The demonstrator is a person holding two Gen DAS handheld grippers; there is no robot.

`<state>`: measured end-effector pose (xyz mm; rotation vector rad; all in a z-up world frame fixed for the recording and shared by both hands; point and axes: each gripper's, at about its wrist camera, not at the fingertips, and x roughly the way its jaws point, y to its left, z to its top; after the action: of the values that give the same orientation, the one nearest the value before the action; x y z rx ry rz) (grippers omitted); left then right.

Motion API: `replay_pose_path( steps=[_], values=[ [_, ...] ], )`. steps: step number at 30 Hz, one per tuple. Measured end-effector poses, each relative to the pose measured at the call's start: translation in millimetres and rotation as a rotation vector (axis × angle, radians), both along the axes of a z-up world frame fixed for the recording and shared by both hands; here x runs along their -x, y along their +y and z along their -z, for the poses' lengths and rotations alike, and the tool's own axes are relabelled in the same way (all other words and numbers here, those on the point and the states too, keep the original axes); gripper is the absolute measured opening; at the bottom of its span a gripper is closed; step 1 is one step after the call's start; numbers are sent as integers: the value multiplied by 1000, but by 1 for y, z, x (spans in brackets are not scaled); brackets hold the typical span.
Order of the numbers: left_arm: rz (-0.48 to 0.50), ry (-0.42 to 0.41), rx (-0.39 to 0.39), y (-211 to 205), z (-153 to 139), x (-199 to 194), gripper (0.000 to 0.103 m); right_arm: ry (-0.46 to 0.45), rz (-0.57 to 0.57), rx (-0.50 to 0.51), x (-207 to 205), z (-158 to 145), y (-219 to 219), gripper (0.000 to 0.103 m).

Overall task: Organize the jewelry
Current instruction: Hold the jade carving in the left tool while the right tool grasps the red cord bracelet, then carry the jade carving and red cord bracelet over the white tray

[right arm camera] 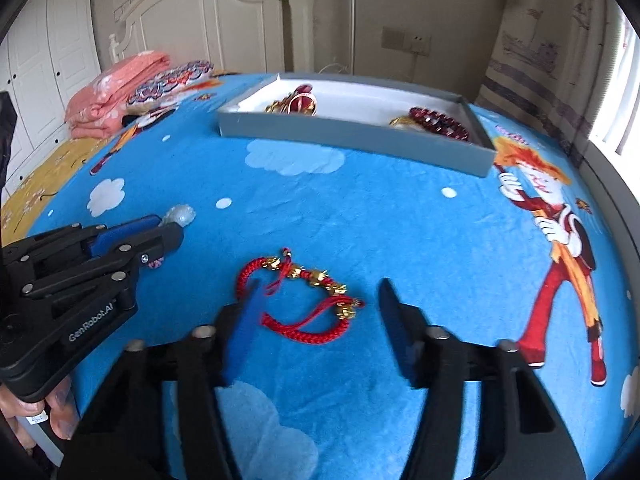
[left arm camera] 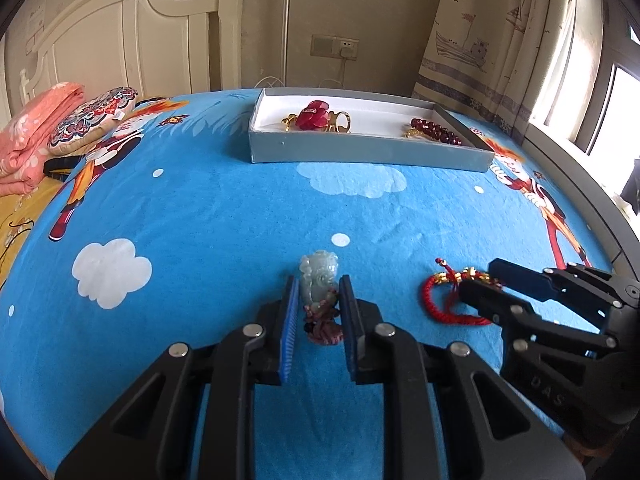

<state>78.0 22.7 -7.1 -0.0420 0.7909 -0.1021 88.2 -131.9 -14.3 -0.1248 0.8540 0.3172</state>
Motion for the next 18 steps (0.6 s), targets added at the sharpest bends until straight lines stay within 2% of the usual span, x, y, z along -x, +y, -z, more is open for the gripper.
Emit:
replay_pose_path(
  steps=[3, 4, 5, 10, 18],
  values=[
    [-1, -3, 4, 2, 0, -1, 20, -4, -8, 3, -2, 0, 3, 27],
    [-3, -5, 3, 2, -1, -1, 20, -7, -11, 2, -2, 0, 3, 18],
    [-3, -6, 4, 2, -1, -2, 20, -9, -9, 1, -2, -1, 3, 14],
    [2, -10, 4, 1, -3, -3, 20, -19, -7, -29, 0, -3, -2, 10],
    [17, -29, -3, -3, -12, -5, 20, -43, 17, -69, 2, -11, -14, 10]
  ],
)
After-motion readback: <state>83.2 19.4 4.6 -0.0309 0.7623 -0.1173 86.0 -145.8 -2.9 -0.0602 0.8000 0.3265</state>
